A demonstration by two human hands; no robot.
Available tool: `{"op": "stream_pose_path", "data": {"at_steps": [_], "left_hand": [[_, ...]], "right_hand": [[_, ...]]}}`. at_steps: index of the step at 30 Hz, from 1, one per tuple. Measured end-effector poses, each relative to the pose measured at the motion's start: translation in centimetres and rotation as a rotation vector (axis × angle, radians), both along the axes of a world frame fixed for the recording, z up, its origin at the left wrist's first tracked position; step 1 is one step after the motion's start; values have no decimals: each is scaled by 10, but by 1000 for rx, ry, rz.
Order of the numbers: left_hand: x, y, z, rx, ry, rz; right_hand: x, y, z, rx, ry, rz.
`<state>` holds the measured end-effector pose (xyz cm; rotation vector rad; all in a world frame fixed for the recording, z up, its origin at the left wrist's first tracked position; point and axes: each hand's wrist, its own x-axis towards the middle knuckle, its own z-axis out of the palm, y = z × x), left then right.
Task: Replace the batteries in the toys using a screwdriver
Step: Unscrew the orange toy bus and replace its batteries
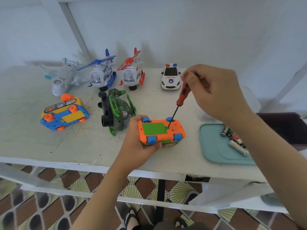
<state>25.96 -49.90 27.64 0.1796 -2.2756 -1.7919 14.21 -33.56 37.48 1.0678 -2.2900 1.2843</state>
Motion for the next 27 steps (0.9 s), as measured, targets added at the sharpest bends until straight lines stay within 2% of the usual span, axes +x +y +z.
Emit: {"op": "stream_pose_path", "data": {"at_steps": [2,4,9,11,13,17,19,23,27], "left_hand": [[1,1,2,6,2,-9],[2,2,4,10,12,-10],[2,4,5,33,15,-10],[2,3,4,22,12,-5],[2,1,2,1,17,0],[1,2,3,6,21,3],[1,3,2,27,19,3],[1,2,0,2,22,9],[0,2,-1,34,25,5]], "right_hand": [[0,6,4,-87,-182,140],[1,9,9,-76,-212,182],[-1,5,14,161,54,60],[-3,2,11,205,106,43],[-5,1,7,123,11,94],[-7,2,7,-39,-311,288],[-8,3,7,-40,-274,244],[-12,6,6,71,-99,10],[-12,7,8,171,-77,-42]]}}
